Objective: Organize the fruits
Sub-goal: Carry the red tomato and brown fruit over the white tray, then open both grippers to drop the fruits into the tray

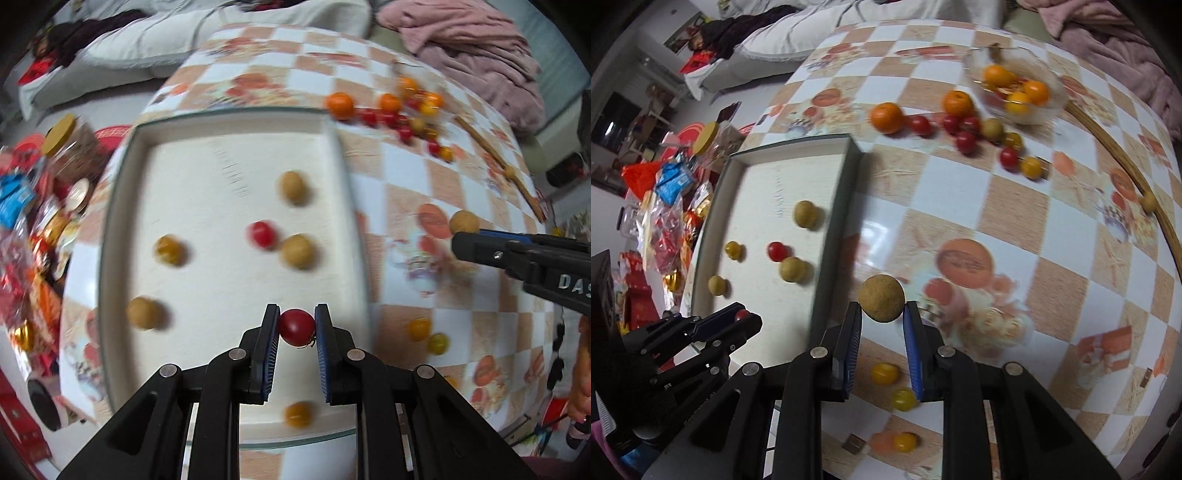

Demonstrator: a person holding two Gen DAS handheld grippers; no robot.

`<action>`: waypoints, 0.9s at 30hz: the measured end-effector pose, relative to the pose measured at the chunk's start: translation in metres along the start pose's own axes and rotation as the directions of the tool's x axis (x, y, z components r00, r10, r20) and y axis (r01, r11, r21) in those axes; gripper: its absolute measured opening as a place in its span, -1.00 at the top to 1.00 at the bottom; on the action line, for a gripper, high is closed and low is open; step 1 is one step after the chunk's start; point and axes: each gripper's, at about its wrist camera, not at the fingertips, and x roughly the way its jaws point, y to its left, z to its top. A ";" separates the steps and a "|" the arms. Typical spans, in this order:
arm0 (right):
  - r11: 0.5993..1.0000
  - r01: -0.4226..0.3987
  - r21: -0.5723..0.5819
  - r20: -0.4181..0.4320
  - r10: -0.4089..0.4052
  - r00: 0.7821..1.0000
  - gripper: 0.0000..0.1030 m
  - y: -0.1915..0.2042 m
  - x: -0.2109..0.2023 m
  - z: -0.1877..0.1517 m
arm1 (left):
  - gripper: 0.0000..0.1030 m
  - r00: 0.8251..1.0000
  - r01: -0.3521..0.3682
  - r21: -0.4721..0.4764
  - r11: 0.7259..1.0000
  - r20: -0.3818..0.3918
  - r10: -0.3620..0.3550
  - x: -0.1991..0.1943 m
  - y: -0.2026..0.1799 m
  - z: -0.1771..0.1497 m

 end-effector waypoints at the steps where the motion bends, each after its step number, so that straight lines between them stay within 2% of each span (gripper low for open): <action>1: 1.000 -0.005 -0.013 -0.004 0.005 1.000 0.51 0.008 0.003 0.002 | 0.60 1.000 -0.012 -0.014 1.000 -0.004 0.012 0.001 0.009 -0.002; 7: 0.997 -0.033 -0.077 -0.038 0.030 0.999 0.51 0.050 0.025 0.012 | 0.60 0.997 -0.073 -0.072 0.995 -0.035 0.071 0.012 0.048 -0.017; 12: 0.991 -0.052 -0.120 -0.094 0.041 0.995 0.51 0.072 0.047 0.007 | 0.60 0.993 -0.107 -0.087 0.990 -0.058 0.102 0.022 0.064 -0.028; 18: 0.987 -0.047 -0.154 -0.155 0.023 0.988 0.50 0.090 0.075 -0.003 | 0.60 0.990 -0.129 -0.073 0.989 -0.069 0.124 0.031 0.072 -0.034; 23: 0.987 -0.041 -0.158 -0.186 0.011 0.983 0.50 0.096 0.090 -0.006 | 0.57 0.985 -0.164 -0.017 0.986 -0.058 0.163 0.032 0.064 -0.034; 24: 0.987 -0.047 -0.153 -0.194 0.017 0.981 0.47 0.096 0.093 -0.007 | 0.53 0.984 -0.168 -0.015 0.986 -0.058 0.167 0.031 0.064 -0.034; 26: 0.988 -0.048 -0.150 -0.211 0.015 0.977 0.15 0.097 0.096 -0.007 | 0.20 0.979 -0.196 -0.015 0.980 -0.057 0.195 0.030 0.065 -0.034; 27: 0.987 -0.061 -0.149 -0.209 0.029 0.977 0.04 0.098 0.097 -0.008 | -0.30 0.979 -0.198 -0.021 0.980 -0.057 0.196 0.028 0.065 -0.034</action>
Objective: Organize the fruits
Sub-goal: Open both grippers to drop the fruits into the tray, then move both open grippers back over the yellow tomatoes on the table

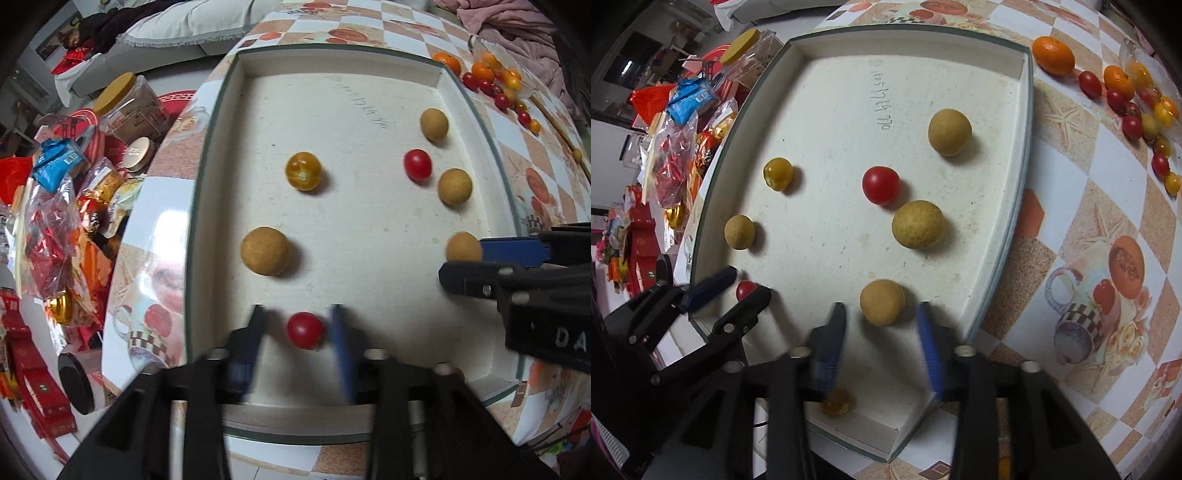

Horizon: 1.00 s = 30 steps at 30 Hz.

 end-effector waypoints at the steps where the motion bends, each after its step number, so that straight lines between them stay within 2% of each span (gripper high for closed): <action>1: 1.000 -0.005 -0.002 0.003 0.005 1.000 -0.09 0.002 0.000 0.000 | -0.42 1.000 0.005 -0.014 1.000 0.010 -0.005 -0.002 0.003 -0.001; 4: 1.000 -0.017 -0.008 0.036 0.017 0.999 -0.37 0.006 -0.008 0.000 | -0.43 1.000 0.005 -0.004 1.000 0.010 -0.005 -0.003 0.004 -0.003; 7: 1.000 -0.012 0.002 0.082 0.012 0.997 -0.53 0.003 -0.023 0.000 | -0.43 1.000 0.002 0.010 1.000 0.003 -0.002 -0.003 0.001 -0.003; 10: 0.999 -0.032 0.029 0.120 0.028 0.992 -0.53 -0.009 -0.039 -0.003 | -0.43 1.000 0.011 0.015 1.000 0.009 -0.011 -0.006 -0.001 -0.001; 13: 0.997 -0.003 0.079 0.147 -0.008 0.989 -0.54 -0.029 -0.054 -0.011 | -0.43 0.999 0.024 0.039 0.999 0.026 -0.025 -0.013 -0.010 0.005; 17: 0.985 0.006 0.171 0.171 -0.036 0.985 -0.54 -0.064 -0.070 -0.031 | -0.43 0.997 0.046 0.093 0.995 0.058 -0.051 -0.024 -0.030 0.015; 21: 0.965 0.039 0.259 0.154 -0.081 0.985 -0.54 -0.100 -0.076 -0.062 | -0.43 0.992 0.076 0.167 0.983 0.085 -0.091 -0.035 -0.056 0.023; 25: 0.946 0.064 0.317 0.121 -0.108 0.987 -0.54 -0.122 -0.074 -0.093 | -0.43 0.985 0.113 0.251 0.961 0.102 -0.143 -0.046 -0.090 0.027; 30: 0.937 0.073 0.341 0.092 -0.110 0.990 -0.54 -0.134 -0.072 -0.128 | -0.43 0.973 0.161 0.374 0.913 0.096 -0.210 -0.052 -0.133 0.028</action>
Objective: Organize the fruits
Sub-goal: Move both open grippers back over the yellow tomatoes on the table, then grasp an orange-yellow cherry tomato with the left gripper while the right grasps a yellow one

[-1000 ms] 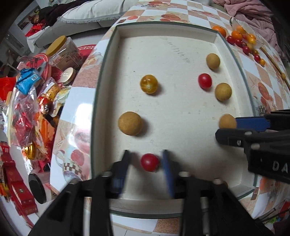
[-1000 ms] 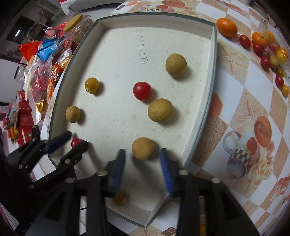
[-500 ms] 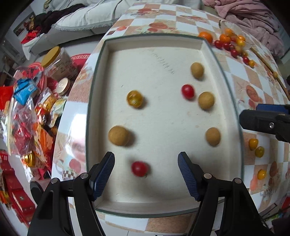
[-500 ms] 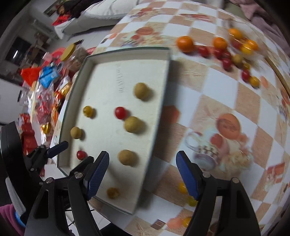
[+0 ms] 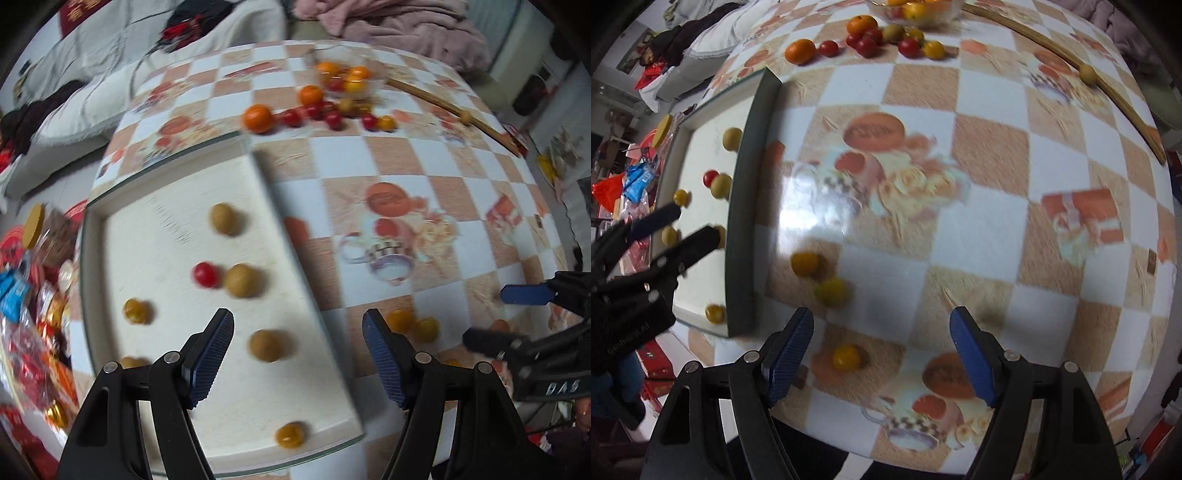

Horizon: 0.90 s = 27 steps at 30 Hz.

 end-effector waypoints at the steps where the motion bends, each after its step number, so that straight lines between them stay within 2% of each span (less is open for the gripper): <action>1: 1.000 -0.002 -0.001 -0.004 0.002 1.000 -0.54 -0.002 0.000 -0.006 | -0.43 1.000 0.016 0.022 1.000 -0.001 -0.016 0.001 -0.008 0.002; 7: 0.999 -0.023 -0.032 -0.008 0.023 1.000 -0.54 -0.002 0.006 -0.028 | -0.43 0.997 0.059 0.107 0.992 -0.063 -0.053 0.024 -0.040 0.004; 9: 0.999 -0.022 -0.047 -0.002 0.022 1.000 -0.53 0.003 0.009 -0.032 | -0.43 0.997 0.057 0.139 0.989 -0.060 -0.049 0.027 -0.049 0.004; 14: 0.997 -0.046 -0.059 -0.001 0.046 0.999 -0.32 0.010 0.018 -0.041 | -0.42 0.992 0.070 0.155 0.985 -0.115 -0.053 0.042 -0.060 0.006; 19: 0.996 -0.073 -0.052 0.004 0.073 0.997 -0.17 0.014 0.029 -0.044 | -0.42 0.991 0.066 0.167 0.984 -0.129 -0.045 0.050 -0.063 0.006; 20: 0.996 -0.075 -0.051 0.005 0.075 0.997 -0.16 0.016 0.031 -0.044 | -0.39 0.990 0.065 0.163 0.985 -0.131 -0.044 0.051 -0.063 0.008; 22: 0.996 -0.074 -0.057 0.025 0.075 0.997 -0.15 0.020 0.032 -0.044 | -0.12 0.988 0.054 0.155 0.986 -0.154 -0.030 0.056 -0.061 0.009; 24: 0.995 -0.070 -0.072 0.037 0.072 0.997 -0.13 0.026 0.034 -0.046 | -0.07 0.983 0.075 0.131 0.989 -0.177 -0.051 0.060 -0.059 0.008; 26: 0.994 -0.060 -0.088 0.044 0.064 0.997 0.02 0.031 0.035 -0.047 | 0.11 0.981 0.081 0.134 0.988 -0.188 -0.055 0.061 -0.062 0.006; 27: 0.994 -0.059 -0.093 0.043 0.063 0.997 0.21 0.032 0.035 -0.047 | 0.18 0.981 0.076 0.146 0.986 -0.188 -0.047 0.061 -0.066 0.005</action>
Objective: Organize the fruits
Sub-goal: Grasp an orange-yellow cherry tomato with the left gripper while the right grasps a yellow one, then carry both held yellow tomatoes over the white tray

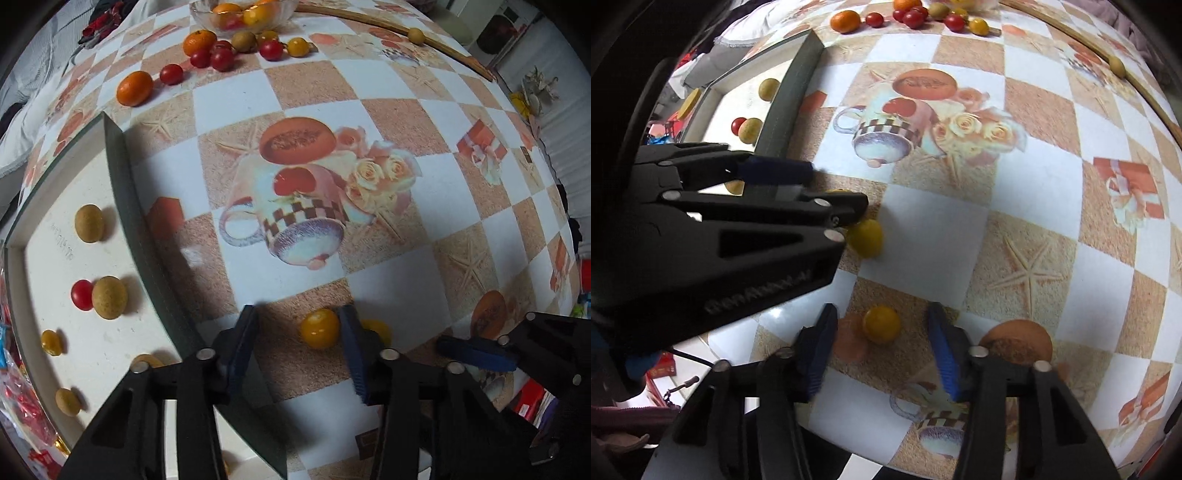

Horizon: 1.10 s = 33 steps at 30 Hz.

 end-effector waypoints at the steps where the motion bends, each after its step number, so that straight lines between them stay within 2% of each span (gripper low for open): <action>1: 1.000 -0.003 -0.002 -0.005 0.003 1.000 0.45 0.000 0.001 0.000 | 0.27 1.000 -0.005 0.009 1.000 -0.001 0.005 0.000 -0.002 0.000; 3: 1.000 -0.010 0.004 -0.015 0.010 1.000 0.57 -0.004 0.001 0.003 | 0.35 1.000 0.003 0.012 1.000 -0.002 -0.003 0.000 -0.005 0.000; 4: 1.000 -0.011 0.011 -0.017 0.011 1.000 0.57 -0.007 -0.001 0.003 | 0.49 1.000 0.019 0.002 1.000 -0.003 -0.019 0.000 -0.004 0.000; 7: 0.999 -0.019 0.043 -0.009 0.019 1.000 0.56 -0.018 -0.006 0.006 | 0.56 0.999 0.053 -0.033 0.998 -0.010 -0.054 -0.001 -0.004 0.003; 17: 0.983 -0.054 0.177 0.021 0.052 0.998 0.56 -0.062 -0.032 0.013 | 0.56 0.996 0.085 -0.122 0.989 0.028 -0.082 -0.021 0.020 -0.002; 26: 0.986 -0.055 0.158 0.032 0.051 0.998 0.56 -0.064 -0.052 0.023 | 0.56 0.993 0.091 -0.171 0.981 0.096 -0.076 -0.052 0.043 -0.005; 33: 0.991 -0.050 0.122 0.034 0.046 0.998 0.56 -0.046 -0.055 0.041 | 0.56 0.989 0.086 -0.230 0.969 0.136 -0.056 -0.066 0.063 -0.014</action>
